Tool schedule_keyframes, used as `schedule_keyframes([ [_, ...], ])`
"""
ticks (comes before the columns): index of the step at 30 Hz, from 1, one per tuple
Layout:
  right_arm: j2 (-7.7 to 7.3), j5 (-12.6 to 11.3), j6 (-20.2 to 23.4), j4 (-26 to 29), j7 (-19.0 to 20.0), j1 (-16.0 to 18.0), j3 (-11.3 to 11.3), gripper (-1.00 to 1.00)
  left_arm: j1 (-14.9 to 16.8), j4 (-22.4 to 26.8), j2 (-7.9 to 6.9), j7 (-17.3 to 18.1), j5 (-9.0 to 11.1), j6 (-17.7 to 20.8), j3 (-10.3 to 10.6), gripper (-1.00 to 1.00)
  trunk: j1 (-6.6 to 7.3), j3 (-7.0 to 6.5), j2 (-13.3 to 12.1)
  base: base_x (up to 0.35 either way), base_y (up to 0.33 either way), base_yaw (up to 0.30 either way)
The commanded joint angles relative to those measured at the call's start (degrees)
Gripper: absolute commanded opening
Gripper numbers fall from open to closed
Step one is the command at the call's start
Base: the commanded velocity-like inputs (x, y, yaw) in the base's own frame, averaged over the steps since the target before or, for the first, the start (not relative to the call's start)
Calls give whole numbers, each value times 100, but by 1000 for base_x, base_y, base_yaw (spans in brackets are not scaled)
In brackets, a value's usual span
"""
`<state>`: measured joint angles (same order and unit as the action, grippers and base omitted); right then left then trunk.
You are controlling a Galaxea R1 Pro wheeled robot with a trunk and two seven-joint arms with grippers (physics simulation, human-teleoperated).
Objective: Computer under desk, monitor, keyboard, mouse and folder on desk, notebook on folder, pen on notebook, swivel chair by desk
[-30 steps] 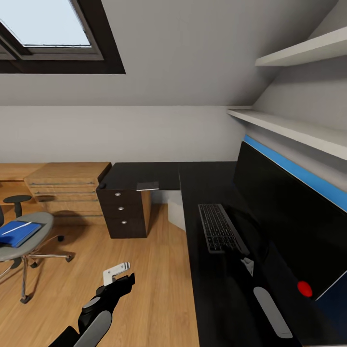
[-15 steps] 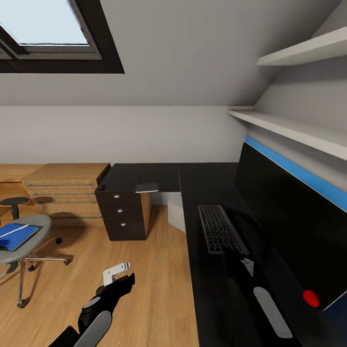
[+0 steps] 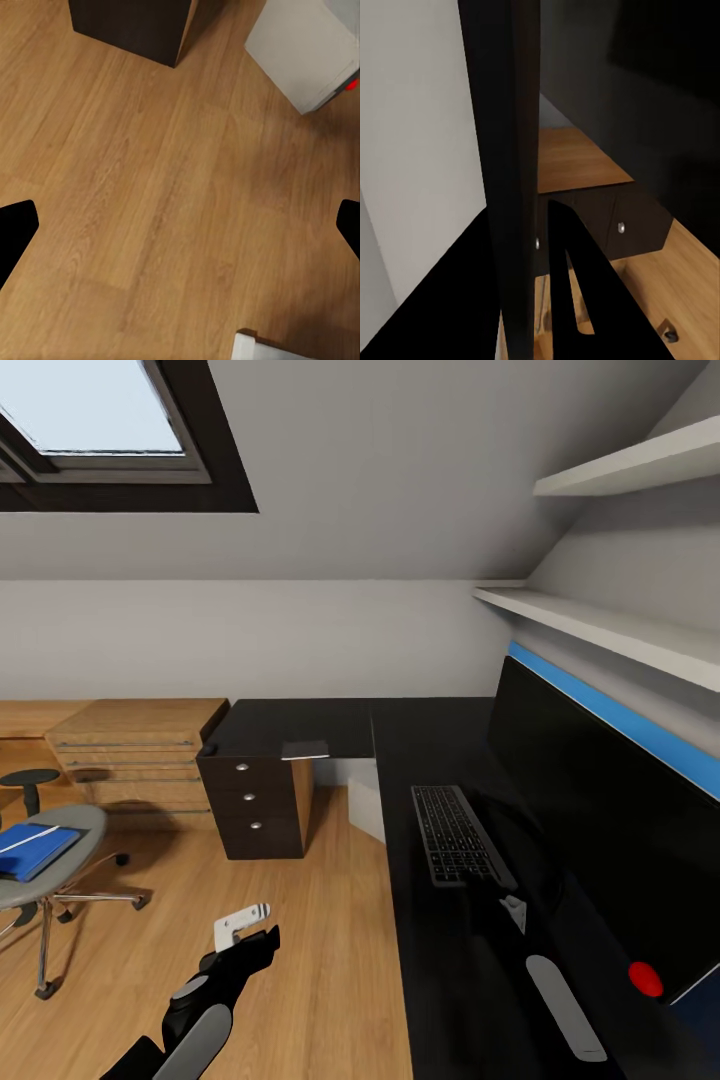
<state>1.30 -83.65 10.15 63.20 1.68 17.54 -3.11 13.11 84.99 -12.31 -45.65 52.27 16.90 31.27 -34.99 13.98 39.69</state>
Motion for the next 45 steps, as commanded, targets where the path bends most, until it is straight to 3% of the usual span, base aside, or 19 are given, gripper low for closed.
schedule_keyframes([
  [1,7,-44,40,0,25,4,-22,-100,7,15,-3,-40,25,16,8,100,-1,9,7,0,0,0],
  [3,4,-41,40,1,25,4,-22,-100,7,20,2,-42,25,16,5,100,-1,9,7,0,0,0],
  [45,2,42,40,9,25,4,-23,-100,7,21,9,-49,23,15,-7,100,-924,763,1692,0,0,0],
])
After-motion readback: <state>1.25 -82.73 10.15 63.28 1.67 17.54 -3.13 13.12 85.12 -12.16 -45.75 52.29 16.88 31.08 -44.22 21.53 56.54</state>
